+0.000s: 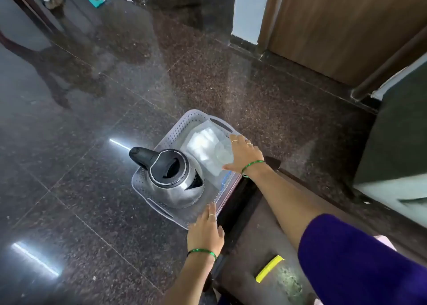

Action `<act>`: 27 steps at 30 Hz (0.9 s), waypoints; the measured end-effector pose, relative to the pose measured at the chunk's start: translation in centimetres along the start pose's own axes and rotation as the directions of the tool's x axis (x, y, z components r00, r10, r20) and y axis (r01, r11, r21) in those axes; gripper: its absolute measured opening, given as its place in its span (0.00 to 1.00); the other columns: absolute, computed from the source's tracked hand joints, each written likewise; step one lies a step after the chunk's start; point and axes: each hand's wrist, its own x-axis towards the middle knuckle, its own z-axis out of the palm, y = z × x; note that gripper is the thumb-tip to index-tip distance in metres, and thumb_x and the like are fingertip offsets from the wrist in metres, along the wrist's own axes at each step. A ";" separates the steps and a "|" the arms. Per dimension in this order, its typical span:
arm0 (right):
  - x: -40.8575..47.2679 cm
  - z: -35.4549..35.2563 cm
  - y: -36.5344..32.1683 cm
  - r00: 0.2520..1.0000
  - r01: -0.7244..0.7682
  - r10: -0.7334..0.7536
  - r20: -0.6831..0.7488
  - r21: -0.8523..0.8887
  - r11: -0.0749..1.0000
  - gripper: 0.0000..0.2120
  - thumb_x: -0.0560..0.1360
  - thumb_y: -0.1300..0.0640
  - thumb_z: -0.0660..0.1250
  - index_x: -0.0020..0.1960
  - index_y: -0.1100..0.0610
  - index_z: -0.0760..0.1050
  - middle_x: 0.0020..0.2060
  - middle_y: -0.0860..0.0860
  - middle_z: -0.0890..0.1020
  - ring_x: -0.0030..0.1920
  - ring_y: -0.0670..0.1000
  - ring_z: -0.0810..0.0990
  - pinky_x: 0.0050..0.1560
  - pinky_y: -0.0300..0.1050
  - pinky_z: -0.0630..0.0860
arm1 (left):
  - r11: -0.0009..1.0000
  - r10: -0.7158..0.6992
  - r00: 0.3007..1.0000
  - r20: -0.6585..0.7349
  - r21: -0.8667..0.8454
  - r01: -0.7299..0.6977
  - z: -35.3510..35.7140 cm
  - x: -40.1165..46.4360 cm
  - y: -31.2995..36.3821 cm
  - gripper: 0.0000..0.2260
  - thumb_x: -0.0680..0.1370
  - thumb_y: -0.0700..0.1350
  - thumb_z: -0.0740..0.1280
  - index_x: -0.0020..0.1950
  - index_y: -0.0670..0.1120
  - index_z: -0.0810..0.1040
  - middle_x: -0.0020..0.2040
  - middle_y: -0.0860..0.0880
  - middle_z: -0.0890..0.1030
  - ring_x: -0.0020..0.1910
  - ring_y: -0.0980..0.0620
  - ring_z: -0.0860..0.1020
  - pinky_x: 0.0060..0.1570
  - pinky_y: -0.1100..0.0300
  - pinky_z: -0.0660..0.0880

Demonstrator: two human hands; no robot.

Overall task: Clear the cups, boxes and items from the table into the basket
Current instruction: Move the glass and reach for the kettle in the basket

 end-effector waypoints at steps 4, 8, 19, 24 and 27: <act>1.1 0.9 0.2 0.993 -0.031 0.029 0.111 0.010 0.999 0.55 0.65 0.40 0.73 0.76 0.57 0.42 0.75 0.57 0.54 0.74 0.61 0.58 0.69 0.59 0.63 | 1.000 -0.008 1.000 0.021 -0.016 0.009 0.9 0.7 -0.5 0.30 0.80 0.48 0.58 0.79 0.47 0.50 0.79 0.51 0.57 0.73 0.51 0.65 0.66 0.54 0.67; 1.8 2.0 0.2 0.993 -0.040 0.033 0.116 0.062 0.997 0.54 0.66 0.43 0.74 0.77 0.57 0.43 0.74 0.57 0.56 0.73 0.61 0.61 0.68 0.59 0.65 | 1.000 0.014 1.000 0.028 -0.029 -0.013 1.6 1.1 -0.7 0.30 0.80 0.48 0.57 0.79 0.45 0.49 0.79 0.51 0.56 0.72 0.51 0.67 0.65 0.56 0.68; 0.3 2.4 0.8 0.993 -0.060 0.090 -0.078 0.321 0.945 0.44 0.61 0.50 0.76 0.71 0.54 0.57 0.67 0.53 0.67 0.65 0.61 0.71 0.59 0.57 0.71 | 0.999 -0.003 0.998 0.059 0.046 0.000 2.0 1.0 0.0 0.33 0.80 0.48 0.59 0.79 0.43 0.46 0.79 0.48 0.54 0.74 0.50 0.64 0.67 0.55 0.66; -3.8 1.2 2.8 0.961 -0.048 0.172 -0.215 0.486 0.873 0.42 0.60 0.45 0.75 0.68 0.53 0.61 0.62 0.51 0.71 0.63 0.58 0.72 0.61 0.56 0.71 | 0.995 -0.050 0.994 0.099 0.090 0.041 1.6 0.8 1.1 0.34 0.80 0.48 0.61 0.79 0.40 0.46 0.79 0.45 0.54 0.75 0.48 0.62 0.69 0.53 0.65; -6.8 0.5 4.7 0.928 -0.036 0.240 -0.285 0.572 0.819 0.39 0.59 0.40 0.74 0.65 0.49 0.64 0.59 0.48 0.72 0.61 0.54 0.73 0.61 0.53 0.72 | 0.994 -0.066 0.992 0.108 0.098 0.055 1.3 0.8 1.7 0.34 0.80 0.48 0.62 0.79 0.39 0.47 0.78 0.43 0.56 0.74 0.47 0.65 0.67 0.52 0.68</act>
